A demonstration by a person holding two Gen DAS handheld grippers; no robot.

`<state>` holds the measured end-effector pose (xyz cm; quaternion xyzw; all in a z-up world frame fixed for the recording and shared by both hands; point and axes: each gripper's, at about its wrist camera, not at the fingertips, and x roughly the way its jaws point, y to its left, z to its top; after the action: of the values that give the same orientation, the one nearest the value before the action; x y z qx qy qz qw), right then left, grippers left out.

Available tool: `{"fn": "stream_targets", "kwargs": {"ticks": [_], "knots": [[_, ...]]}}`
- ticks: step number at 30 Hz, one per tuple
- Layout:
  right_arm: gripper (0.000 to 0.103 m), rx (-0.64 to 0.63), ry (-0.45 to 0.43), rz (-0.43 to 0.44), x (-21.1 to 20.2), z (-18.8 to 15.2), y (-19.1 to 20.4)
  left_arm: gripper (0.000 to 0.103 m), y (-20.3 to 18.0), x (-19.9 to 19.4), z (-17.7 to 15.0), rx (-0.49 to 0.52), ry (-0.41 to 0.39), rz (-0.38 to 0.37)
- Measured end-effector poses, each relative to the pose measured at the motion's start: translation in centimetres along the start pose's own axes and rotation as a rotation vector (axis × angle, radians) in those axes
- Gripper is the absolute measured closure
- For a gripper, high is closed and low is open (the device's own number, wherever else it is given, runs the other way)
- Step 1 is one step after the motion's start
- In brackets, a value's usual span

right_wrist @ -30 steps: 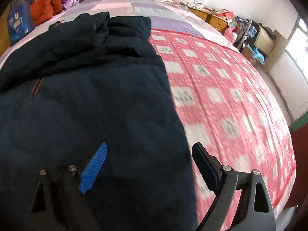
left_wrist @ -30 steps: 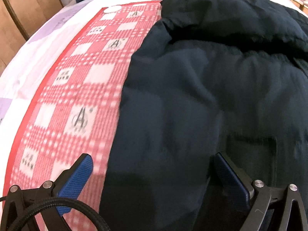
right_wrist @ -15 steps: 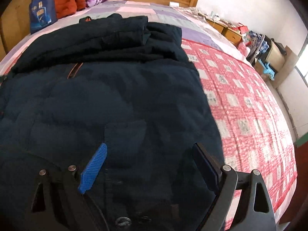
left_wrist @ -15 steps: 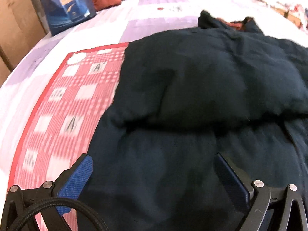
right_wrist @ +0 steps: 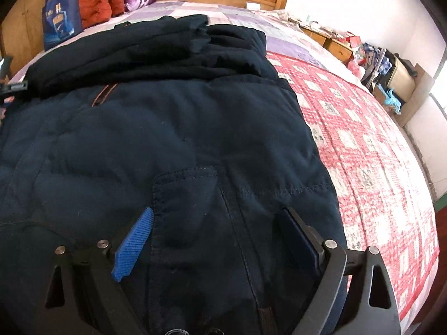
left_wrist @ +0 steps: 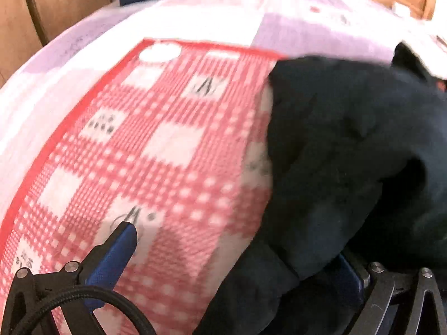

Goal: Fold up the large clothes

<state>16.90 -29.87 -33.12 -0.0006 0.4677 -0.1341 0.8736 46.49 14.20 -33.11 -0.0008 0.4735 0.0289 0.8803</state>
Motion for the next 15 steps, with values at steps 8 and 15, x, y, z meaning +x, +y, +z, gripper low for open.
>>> {"fn": "stream_targets", "kwargs": {"ticks": [8,15], "knots": [[0.006,-0.006,0.004,0.002,0.2,0.2,-0.3,0.001,1.7,-2.9,-4.0,0.064,0.016,0.026],[0.006,0.028,-0.002,-0.031,-2.4,-1.9,-2.6,0.001,4.8,-9.4,-13.1,0.134,0.081,-0.029]]}}
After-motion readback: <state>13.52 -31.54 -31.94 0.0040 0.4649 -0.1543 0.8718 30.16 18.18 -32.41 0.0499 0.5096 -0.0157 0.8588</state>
